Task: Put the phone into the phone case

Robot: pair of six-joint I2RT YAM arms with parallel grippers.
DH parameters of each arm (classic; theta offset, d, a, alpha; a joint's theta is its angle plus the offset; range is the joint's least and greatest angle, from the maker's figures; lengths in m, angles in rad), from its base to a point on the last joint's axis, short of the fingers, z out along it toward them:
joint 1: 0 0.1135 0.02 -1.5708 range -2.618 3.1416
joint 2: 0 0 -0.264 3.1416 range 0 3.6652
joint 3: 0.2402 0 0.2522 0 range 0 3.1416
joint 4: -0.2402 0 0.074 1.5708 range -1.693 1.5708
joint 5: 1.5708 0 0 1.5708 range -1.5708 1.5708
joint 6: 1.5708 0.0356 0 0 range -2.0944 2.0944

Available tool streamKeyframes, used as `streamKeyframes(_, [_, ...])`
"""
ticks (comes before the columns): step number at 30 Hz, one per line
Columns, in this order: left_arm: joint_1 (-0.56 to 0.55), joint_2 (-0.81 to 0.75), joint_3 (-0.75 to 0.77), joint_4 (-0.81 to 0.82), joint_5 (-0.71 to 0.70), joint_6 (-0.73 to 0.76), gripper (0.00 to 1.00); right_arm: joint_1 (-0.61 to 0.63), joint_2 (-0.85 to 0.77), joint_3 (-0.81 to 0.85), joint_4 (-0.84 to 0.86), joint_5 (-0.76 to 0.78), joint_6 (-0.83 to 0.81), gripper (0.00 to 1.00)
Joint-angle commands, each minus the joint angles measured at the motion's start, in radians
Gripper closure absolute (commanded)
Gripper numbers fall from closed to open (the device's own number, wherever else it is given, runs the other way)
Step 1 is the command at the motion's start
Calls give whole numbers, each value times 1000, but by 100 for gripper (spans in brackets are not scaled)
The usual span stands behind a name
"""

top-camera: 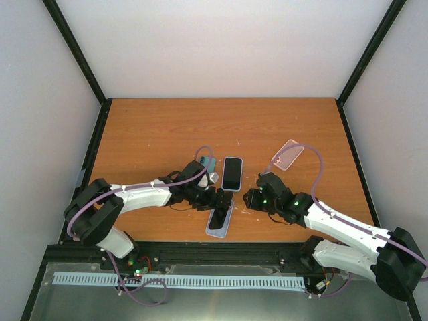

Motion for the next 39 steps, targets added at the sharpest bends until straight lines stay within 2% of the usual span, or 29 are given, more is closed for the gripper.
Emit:
streamKeyframes(1, [-10,28,14,113,11,-39,53,-4,12,-13,25,-14,17,57])
streamKeyframes(7, [-11,67,27,76,-40,-34,52,-4,-11,-51,102,-142,68,57])
streamKeyframes(13, [-11,64,8,64,-70,-34,50,-4,-31,-79,141,-188,110,59])
streamKeyframes(18, [-17,92,4,83,-58,-33,48,0,-8,-146,300,-321,136,60])
streamKeyframes(21, [-17,97,10,71,-66,-23,47,13,31,-186,392,-400,160,65])
streamKeyframes(23, [-18,97,7,74,-64,-22,47,46,48,-196,433,-405,178,68])
streamKeyframes(30, [-19,92,-2,84,-62,-27,47,146,97,-213,577,-347,285,69])
streamKeyframes(33, [-19,88,-6,85,-65,-28,47,159,132,-208,585,-331,305,71])
streamKeyframes(39, [-21,83,-6,86,-64,-36,47,162,143,-204,547,-294,308,88])
